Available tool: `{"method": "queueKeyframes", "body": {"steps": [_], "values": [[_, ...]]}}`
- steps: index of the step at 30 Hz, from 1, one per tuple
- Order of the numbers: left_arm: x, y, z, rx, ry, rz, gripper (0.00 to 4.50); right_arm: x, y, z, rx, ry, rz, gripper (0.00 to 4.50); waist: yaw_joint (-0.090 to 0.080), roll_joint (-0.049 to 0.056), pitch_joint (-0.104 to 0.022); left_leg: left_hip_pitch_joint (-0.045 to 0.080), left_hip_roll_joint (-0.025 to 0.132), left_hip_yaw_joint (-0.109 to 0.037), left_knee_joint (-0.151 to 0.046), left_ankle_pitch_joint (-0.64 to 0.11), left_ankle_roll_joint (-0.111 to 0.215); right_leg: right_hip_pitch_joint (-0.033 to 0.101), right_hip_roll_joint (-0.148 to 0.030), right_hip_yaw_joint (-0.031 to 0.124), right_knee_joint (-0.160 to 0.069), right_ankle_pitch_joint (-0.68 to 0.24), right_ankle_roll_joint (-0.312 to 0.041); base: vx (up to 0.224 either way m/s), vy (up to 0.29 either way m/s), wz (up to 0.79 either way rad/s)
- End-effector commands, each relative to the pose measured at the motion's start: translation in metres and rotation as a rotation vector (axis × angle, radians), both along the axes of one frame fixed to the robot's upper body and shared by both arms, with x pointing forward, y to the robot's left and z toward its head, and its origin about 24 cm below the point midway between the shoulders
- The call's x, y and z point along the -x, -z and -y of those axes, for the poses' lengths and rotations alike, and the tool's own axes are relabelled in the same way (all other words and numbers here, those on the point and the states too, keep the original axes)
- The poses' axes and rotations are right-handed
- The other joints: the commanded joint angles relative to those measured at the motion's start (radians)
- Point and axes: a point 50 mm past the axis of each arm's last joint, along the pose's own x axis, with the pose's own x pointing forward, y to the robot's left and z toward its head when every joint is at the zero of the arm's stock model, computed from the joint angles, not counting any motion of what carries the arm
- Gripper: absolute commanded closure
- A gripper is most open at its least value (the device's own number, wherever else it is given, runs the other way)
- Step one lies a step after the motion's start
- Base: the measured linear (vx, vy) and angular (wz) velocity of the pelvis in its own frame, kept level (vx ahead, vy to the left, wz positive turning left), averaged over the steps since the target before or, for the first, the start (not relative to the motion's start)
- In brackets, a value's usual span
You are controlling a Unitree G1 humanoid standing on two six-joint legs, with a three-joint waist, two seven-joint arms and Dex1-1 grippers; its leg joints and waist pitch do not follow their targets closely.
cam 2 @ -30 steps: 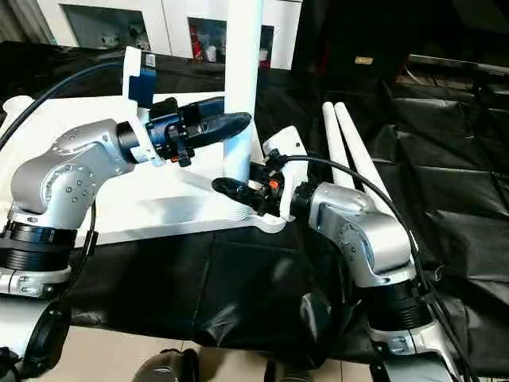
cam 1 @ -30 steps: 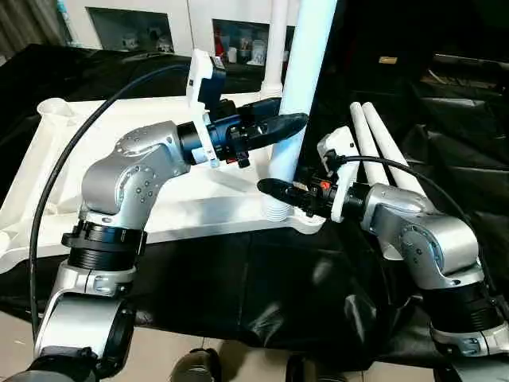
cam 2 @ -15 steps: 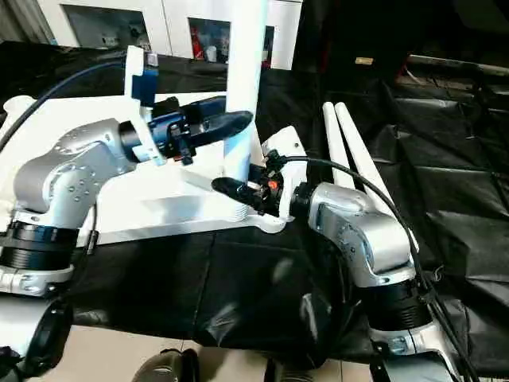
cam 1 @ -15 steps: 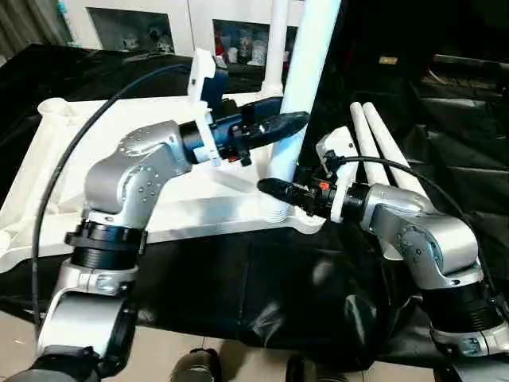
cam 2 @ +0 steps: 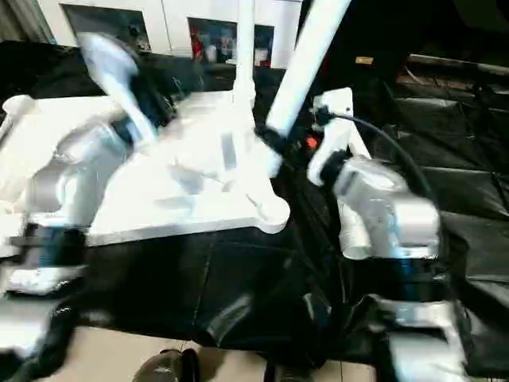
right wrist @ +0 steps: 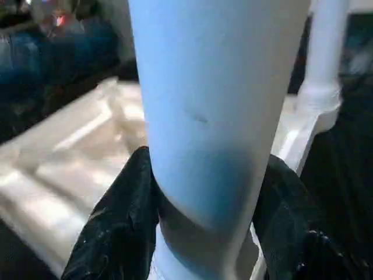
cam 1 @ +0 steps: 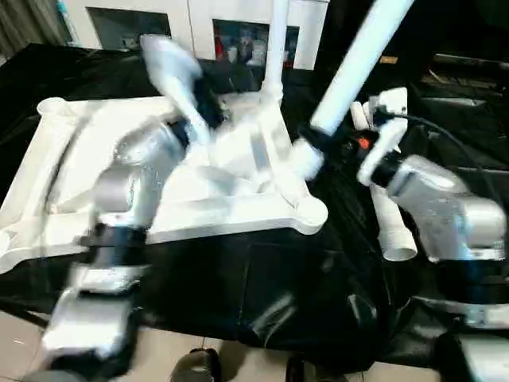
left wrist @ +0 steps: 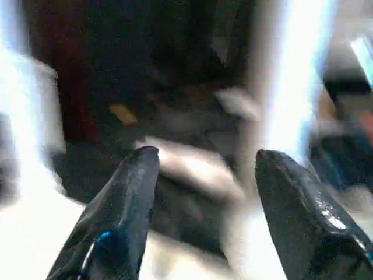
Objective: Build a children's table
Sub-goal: Insert table leg to table base
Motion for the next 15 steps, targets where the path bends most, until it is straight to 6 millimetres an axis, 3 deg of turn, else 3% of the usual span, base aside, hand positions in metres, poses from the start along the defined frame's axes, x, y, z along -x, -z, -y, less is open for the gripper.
{"method": "queueKeyframes", "body": {"steps": [1,3,9,15], "values": [[0.008,0.020,0.008,-0.173,0.114,0.018,1.56,0.003,0.008,0.005,0.009,-0.040,-0.068,2.63,0.003,-0.003,-0.100,0.033,0.070,-0.037,-0.067,-0.118,0.067,0.057,-0.065,0.053,-0.065,-0.175,-0.219,0.000,0.000,0.00],[0.012,0.036,0.004,-0.273,0.153,0.008,1.56,0.002,0.008,0.011,-0.013,-0.032,-0.119,2.63,0.000,0.000,-0.096,0.034,0.073,-0.036,-0.069,-0.142,0.048,0.054,-0.066,0.053,-0.064,-0.193,-0.224,0.000,0.000,0.00],[0.016,0.055,-0.005,-0.342,0.178,-0.017,1.56,0.005,0.008,0.018,0.002,-0.045,-0.160,2.63,-0.003,-0.001,-0.088,0.037,0.073,-0.037,-0.074,-0.210,0.002,0.051,-0.069,0.053,-0.071,-0.261,-0.220,0.000,0.000,0.00],[0.017,0.068,-0.015,-0.394,0.162,-0.054,1.56,0.008,0.009,0.018,0.019,-0.062,-0.169,2.63,-0.004,-0.001,-0.088,0.037,0.073,-0.036,-0.073,-0.199,0.009,0.049,-0.069,0.054,-0.069,-0.238,-0.229,0.000,0.000,0.00]]}}
